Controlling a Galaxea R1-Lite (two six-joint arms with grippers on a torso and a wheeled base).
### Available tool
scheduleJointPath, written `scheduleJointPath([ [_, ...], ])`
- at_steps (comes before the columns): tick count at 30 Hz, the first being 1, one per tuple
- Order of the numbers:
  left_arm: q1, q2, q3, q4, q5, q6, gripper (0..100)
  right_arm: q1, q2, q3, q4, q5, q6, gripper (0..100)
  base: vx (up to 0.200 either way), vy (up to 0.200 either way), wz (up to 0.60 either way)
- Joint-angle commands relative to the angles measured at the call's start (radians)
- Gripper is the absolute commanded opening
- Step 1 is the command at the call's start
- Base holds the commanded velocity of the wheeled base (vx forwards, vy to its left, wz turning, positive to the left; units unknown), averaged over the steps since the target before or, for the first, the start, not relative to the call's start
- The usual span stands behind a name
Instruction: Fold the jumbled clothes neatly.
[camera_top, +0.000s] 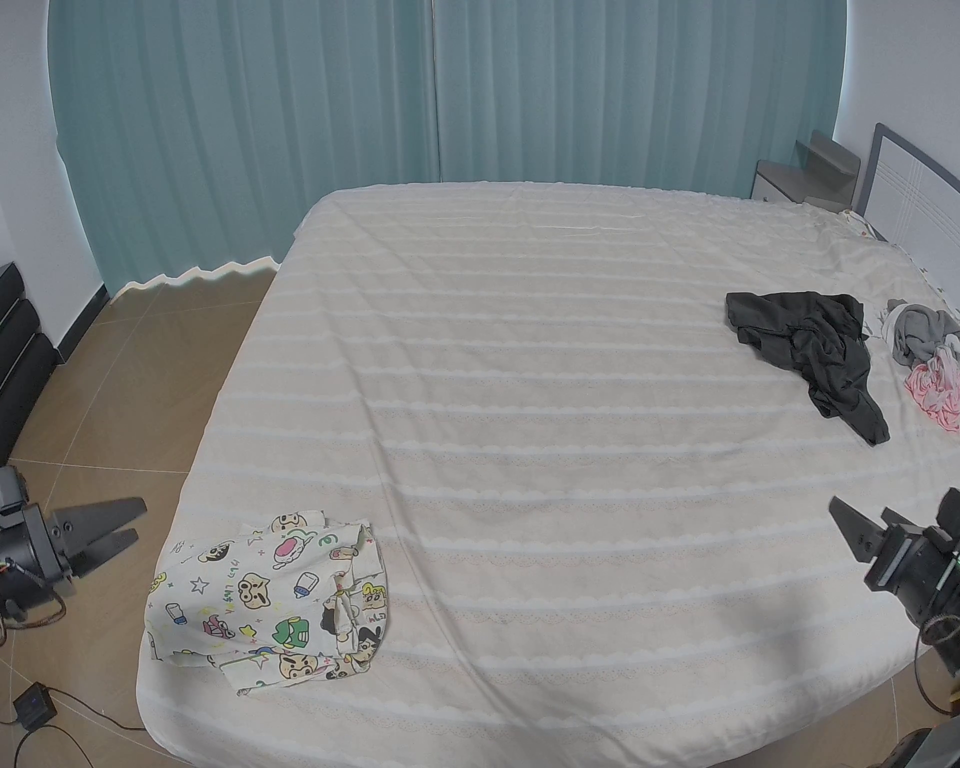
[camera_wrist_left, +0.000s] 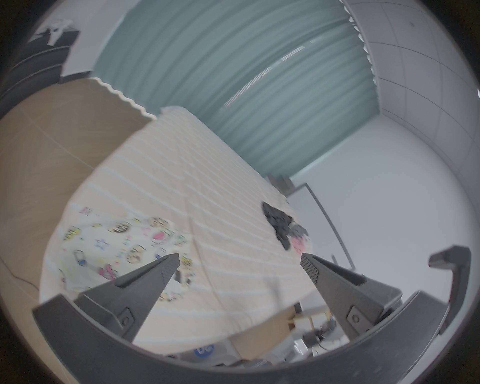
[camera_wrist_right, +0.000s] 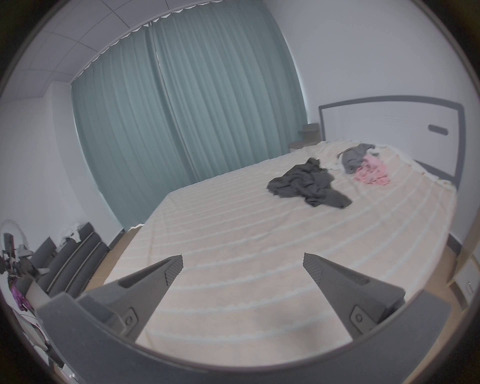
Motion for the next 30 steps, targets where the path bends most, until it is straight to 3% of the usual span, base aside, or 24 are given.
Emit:
scheduleJointPath([
  [1, -0.478, -0.488, -0.010, 0.336, -0.109, -0.020, 100, -0.114, -0.750, 0.041, 0.548, -0.244, -0.115, 100, 0.000, 0.000, 0.00],
  [5, -0.482, -0.567, 0.042, 0.353, -0.107, -0.014, 100, -0.246, -0.931, 0.074, 0.635, -0.119, -0.165, 100, 0.000, 0.000, 0.00],
  [7, -0.478, -0.655, 0.122, 0.341, -0.094, -0.008, 100, -0.318, -1.071, 0.076, 0.709, 0.055, -0.231, 100, 0.000, 0.000, 0.00],
  [9, -0.478, -0.741, 0.154, 0.333, -0.071, -0.012, 100, -0.374, -1.135, 0.076, 0.778, 0.167, -0.288, 100, 0.000, 0.000, 0.00],
  [15, -0.464, -1.054, 0.232, 0.339, -0.061, -0.017, 100, -0.361, -1.134, 0.076, 0.793, 0.240, -0.345, 100, 0.000, 0.000, 0.00],
  [17, -0.456, -1.081, 0.277, 0.326, -0.040, 0.031, 100, -0.361, -1.134, 0.076, 0.795, 0.277, -0.348, 100, 0.000, 0.000, 0.00],
  [19, -0.456, -1.081, 0.309, 0.321, 0.057, 0.095, 100, -0.360, -1.134, 0.076, 0.796, 0.320, -0.337, 100, 0.000, 0.000, 0.00],
  [23, -0.456, -1.081, 0.347, 0.292, 0.382, 0.251, 100, -0.361, -1.134, 0.076, 0.796, 0.339, -0.328, 100, 0.000, 0.000, 0.00],
  [25, -0.456, -1.081, 0.372, 0.264, 0.607, 0.356, 100, -0.361, -1.134, 0.076, 0.796, 0.340, -0.325, 100, 0.000, 0.000, 0.00],
  [27, -0.456, -1.081, 0.381, 0.240, 0.927, 0.390, 100, -0.361, -1.134, 0.076, 0.795, 0.351, -0.322, 100, 0.000, 0.000, 0.00],
  [28, -0.456, -1.081, 0.381, 0.240, 0.927, 0.390, 100, -0.361, -1.134, 0.076, 0.795, 0.351, -0.322, 100, 0.000, 0.000, 0.00],
  [29, -0.456, -1.081, 0.383, 0.249, 1.089, 0.396, 100, -0.360, -1.134, 0.076, 0.795, 0.352, -0.322, 100, 0.000, 0.000, 0.00],
  [30, -0.456, -1.081, 0.383, 0.257, 1.141, 0.380, 100, -0.361, -1.134, 0.076, 0.795, 0.355, -0.319, 100, 0.000, 0.000, 0.00],
])
